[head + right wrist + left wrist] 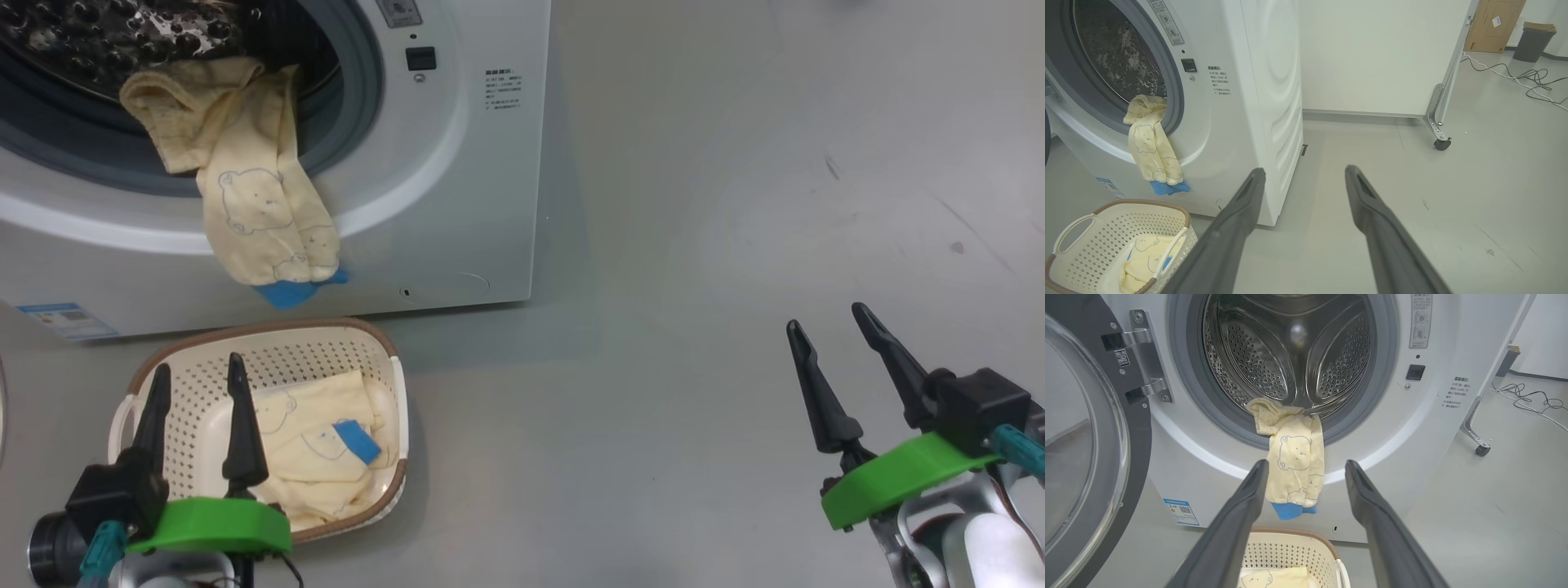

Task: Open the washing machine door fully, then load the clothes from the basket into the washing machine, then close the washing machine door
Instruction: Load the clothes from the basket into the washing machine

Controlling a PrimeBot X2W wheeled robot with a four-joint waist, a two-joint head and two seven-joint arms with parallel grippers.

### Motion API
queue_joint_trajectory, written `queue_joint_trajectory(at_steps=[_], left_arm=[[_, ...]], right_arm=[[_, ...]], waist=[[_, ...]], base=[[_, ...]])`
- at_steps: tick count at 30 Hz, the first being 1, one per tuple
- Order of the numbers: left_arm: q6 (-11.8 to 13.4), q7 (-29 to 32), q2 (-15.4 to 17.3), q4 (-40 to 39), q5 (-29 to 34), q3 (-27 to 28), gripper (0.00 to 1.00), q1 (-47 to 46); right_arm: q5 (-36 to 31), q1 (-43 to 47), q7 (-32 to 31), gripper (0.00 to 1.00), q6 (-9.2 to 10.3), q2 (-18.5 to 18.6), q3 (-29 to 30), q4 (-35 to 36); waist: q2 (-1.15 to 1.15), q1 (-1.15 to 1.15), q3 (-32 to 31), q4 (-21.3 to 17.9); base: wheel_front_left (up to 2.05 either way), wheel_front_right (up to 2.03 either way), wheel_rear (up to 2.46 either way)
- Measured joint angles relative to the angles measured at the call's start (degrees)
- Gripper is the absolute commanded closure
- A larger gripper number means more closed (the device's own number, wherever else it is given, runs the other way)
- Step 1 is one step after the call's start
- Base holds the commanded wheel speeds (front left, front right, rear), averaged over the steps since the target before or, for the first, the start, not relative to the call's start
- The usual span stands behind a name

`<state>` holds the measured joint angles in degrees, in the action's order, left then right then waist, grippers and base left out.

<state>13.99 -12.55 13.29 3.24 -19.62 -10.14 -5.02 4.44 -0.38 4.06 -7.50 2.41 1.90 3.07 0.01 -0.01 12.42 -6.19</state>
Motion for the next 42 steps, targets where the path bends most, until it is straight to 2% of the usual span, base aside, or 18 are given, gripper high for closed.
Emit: queue_joint_trajectory(at_steps=[25, 42], left_arm=[[0.1, 1.3, -0.3, -1.0, 0.5, -1.9, 0.00, 3.0], [0.2, 1.9, -0.3, 2.2, 0.4, -3.4, 0.00, 1.9]], right_arm=[[0.0, 2.4, -1.6, 0.00, 0.00, 0.0, -0.5, 1.6], [0.0, 2.4, -1.6, 0.00, 0.00, 0.0, -0.8, 1.6]], waist=[[0.00, 0.00, -3.2, 2.0], [0.00, 0.00, -3.5, 2.7]], base=[[0.00, 0.00, 0.00], [0.00, 0.00, 0.00]])
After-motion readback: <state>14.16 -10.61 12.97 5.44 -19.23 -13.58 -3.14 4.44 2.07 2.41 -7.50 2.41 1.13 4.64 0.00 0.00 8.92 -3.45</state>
